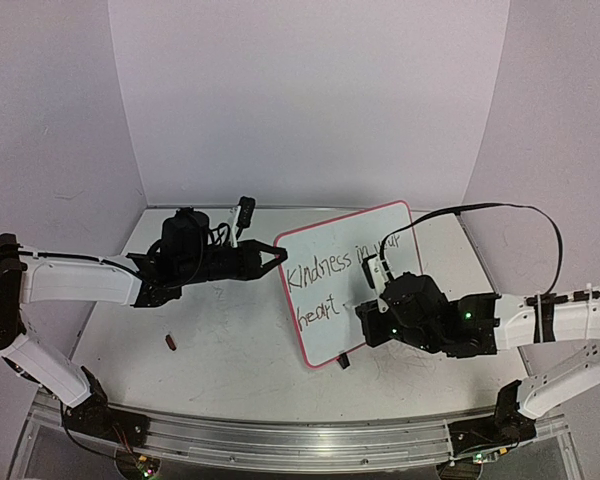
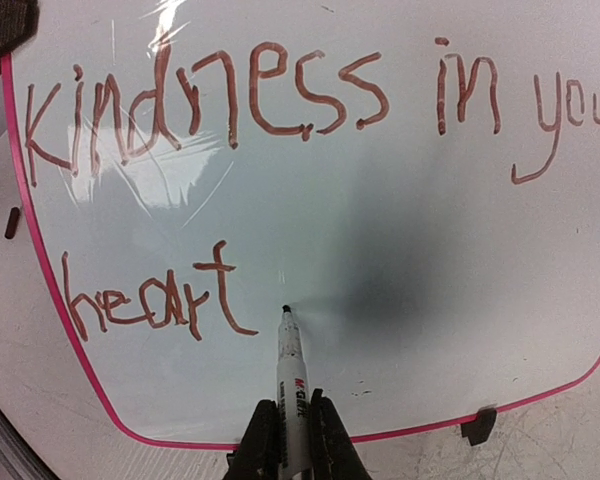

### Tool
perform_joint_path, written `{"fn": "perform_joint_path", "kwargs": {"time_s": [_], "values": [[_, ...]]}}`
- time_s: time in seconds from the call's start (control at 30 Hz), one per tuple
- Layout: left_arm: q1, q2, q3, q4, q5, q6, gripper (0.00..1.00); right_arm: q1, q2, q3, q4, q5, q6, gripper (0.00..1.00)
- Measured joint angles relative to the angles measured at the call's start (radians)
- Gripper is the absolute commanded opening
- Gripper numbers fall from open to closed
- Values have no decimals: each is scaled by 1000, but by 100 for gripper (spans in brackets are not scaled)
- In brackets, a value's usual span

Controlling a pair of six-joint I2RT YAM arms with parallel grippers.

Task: Write a sentence on the whiteboard
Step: Write on the whiteboard with the whiteboard, then place the whiteboard at the center of the board.

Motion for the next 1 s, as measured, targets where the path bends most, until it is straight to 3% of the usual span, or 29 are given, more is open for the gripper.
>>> {"fn": "perform_joint_path", "kwargs": {"time_s": [0.27,0.4,0.67,0.9,1.0], "values": [[2,0,0,-7,-3,0,0,0,10,2,3,9,0,0],[1,-2,0,-7,-1,0,2,0,-67,2,-49,-31,0,0],[-10,-15,-10,-56,-16,10,26,0,-365,8,-86,21,-14,0],[-19,-37,-23,-167,-35,35,49,-2,-317,111,-111,170,-44,0],[-19,-63,-17,-245,-59,54,71,-2,-283,159,-103,217,-75,0]]}}
